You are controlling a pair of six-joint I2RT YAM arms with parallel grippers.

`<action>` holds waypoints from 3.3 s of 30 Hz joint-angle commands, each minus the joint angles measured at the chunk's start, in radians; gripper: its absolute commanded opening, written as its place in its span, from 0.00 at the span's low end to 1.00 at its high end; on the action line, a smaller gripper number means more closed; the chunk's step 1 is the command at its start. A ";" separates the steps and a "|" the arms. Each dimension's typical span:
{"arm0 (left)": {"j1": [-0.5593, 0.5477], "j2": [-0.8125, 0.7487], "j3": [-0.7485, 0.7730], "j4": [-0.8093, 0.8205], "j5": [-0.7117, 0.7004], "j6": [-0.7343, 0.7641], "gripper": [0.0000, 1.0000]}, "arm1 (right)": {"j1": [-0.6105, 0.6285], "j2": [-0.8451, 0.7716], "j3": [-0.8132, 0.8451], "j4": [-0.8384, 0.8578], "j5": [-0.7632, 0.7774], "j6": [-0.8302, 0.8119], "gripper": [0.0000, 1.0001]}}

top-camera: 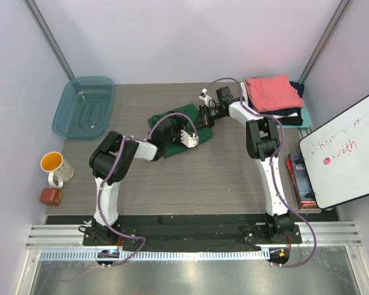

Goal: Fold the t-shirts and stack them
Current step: Put the neatly folded tshirt into the corner of the board with the right arm

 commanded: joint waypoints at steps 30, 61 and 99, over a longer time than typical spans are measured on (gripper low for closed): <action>-0.118 -0.560 -0.343 0.141 -0.079 0.006 1.00 | -0.173 -0.327 0.276 -0.231 0.913 -0.804 0.01; -0.106 -0.574 -0.336 0.110 -0.034 0.004 1.00 | -0.130 -0.392 0.392 -0.324 1.169 -0.950 0.01; -0.074 -0.634 -0.362 0.046 0.033 0.017 1.00 | -0.306 -0.367 0.454 -0.350 0.941 -0.551 0.01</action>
